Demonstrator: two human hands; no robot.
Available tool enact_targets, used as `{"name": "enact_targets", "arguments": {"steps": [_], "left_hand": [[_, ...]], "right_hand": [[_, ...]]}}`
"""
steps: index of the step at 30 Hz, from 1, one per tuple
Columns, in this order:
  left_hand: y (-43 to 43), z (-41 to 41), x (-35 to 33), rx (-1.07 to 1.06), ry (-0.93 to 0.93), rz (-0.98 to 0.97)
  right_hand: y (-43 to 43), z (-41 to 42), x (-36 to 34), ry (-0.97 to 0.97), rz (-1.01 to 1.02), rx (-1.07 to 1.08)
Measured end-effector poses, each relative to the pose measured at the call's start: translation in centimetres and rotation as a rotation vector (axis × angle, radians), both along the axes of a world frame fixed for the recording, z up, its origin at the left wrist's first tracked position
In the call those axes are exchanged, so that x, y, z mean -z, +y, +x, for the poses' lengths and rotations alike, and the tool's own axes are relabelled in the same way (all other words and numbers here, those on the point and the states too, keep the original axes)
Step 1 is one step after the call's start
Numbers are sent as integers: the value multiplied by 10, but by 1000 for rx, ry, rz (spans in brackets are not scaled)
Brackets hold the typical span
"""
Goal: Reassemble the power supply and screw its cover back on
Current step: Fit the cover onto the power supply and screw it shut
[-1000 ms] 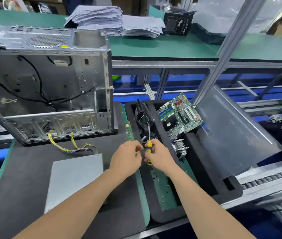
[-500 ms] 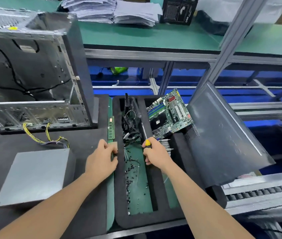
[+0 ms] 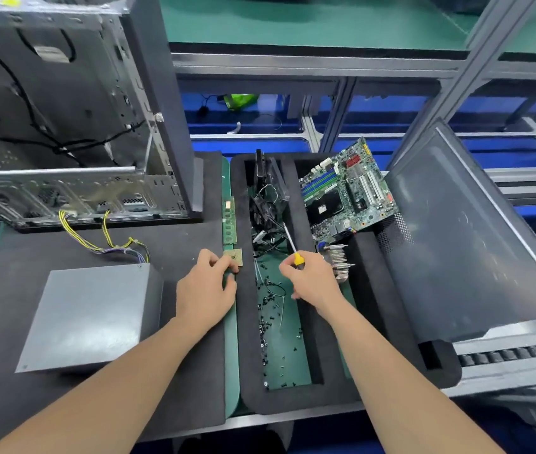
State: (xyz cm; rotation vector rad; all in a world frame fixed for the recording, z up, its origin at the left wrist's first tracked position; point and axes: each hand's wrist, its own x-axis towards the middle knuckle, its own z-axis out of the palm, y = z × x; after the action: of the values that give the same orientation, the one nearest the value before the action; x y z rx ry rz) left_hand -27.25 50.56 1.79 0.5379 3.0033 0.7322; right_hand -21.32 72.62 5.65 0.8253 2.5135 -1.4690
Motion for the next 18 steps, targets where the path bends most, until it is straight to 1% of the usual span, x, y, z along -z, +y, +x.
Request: {"name": "enact_targets", "arguments": {"steps": [4,7,8,12,18], "left_hand": [[2,1,3,-7,35,-17],[1,1,5,-10,47,-14],[2,1,5,-12,53,-15],[3,2,6,-14,66,-12],[3,3,6,-17,67,-6]], "right_hand": [[-9,1,6,-14,-12,-31],[-15,3,13,-49,-160,13],[-16,3,16,-61,-171,17],[-17,3,22,-87,-103,1],[-13,1,15,-76,-144,23]]}}
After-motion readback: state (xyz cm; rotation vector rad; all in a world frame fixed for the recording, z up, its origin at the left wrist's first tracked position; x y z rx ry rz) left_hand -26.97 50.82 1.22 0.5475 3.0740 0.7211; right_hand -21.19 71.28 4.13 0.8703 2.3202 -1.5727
